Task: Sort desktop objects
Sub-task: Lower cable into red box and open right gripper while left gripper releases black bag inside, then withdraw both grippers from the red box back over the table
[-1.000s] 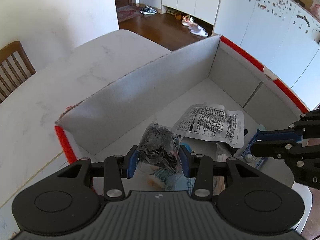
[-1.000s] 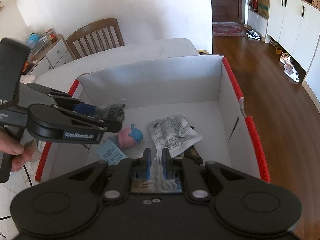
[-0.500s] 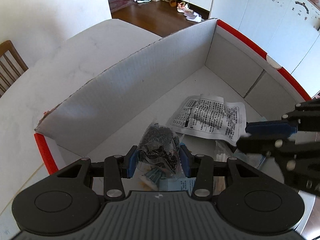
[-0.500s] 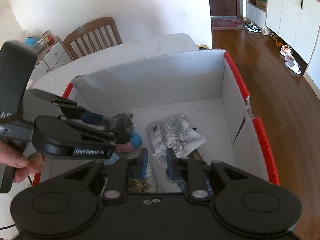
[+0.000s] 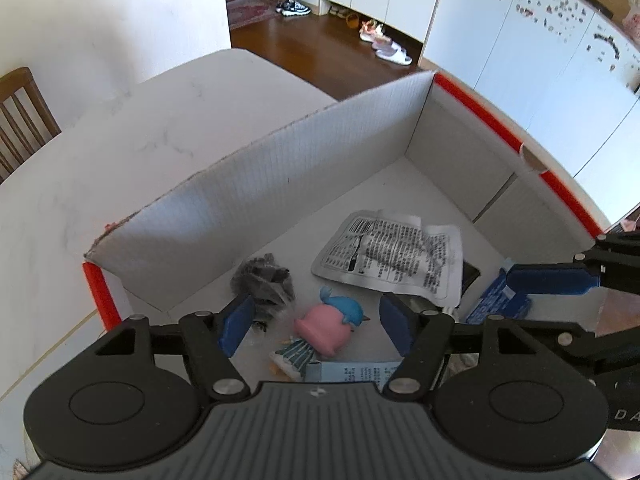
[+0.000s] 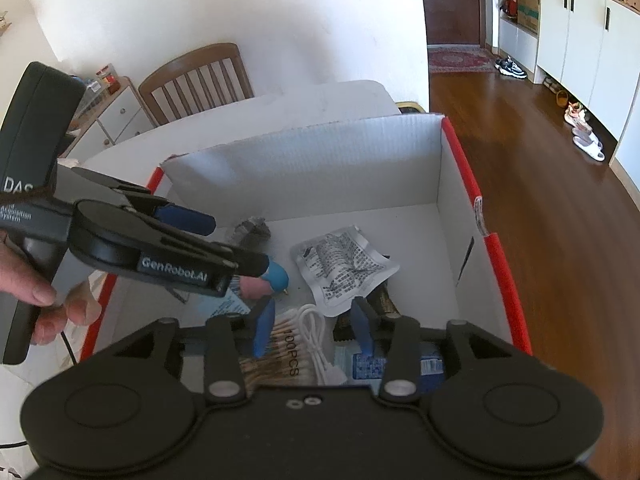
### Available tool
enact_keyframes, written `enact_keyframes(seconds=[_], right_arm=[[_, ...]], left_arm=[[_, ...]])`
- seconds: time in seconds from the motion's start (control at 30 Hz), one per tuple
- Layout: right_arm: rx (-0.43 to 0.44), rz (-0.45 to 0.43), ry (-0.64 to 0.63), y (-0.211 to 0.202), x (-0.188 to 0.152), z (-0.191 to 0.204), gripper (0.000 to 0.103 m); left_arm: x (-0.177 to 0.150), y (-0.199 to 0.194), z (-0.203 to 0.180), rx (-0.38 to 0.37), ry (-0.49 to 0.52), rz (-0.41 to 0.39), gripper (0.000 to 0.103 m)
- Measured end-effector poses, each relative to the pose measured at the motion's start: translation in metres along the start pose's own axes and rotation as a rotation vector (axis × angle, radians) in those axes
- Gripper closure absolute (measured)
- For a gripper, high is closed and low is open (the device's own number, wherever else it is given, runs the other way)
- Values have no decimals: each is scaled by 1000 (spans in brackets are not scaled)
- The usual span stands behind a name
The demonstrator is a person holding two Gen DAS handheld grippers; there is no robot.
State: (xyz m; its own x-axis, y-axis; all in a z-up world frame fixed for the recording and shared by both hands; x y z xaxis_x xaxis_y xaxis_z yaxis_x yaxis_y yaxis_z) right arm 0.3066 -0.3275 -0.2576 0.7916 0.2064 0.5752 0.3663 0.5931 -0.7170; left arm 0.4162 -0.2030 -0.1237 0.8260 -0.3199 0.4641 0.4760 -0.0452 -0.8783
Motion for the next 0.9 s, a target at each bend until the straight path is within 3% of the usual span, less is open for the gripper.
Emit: enact_keyframes(seconds=[0.5, 0.8, 0.9], right_arm=[[16, -32, -52, -29, -5, 21, 39], [20, -52, -58, -45, -11, 31, 34], [20, -65, -56, -50, -13, 35, 32]], left_arm=[[-14, -48, 4, -41, -27, -72, 34], [-34, -81, 1, -75, -43, -122, 34], [-42, -94, 1, -81, -47, -141, 27]])
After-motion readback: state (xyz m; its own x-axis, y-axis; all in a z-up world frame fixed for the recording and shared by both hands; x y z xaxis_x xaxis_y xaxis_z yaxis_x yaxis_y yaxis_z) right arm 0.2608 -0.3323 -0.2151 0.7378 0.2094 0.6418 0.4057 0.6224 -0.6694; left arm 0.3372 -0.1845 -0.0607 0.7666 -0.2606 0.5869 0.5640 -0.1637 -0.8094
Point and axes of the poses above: each gripper's, at about its wrist camera, not at the fingertips, and y roughly the way its jaws point, z to its left, x to its top, the point moved 5 cm from there along y, roughly the way its jaws point, and after that the axes turned 11 degrees about x, right-handed, at the moved point
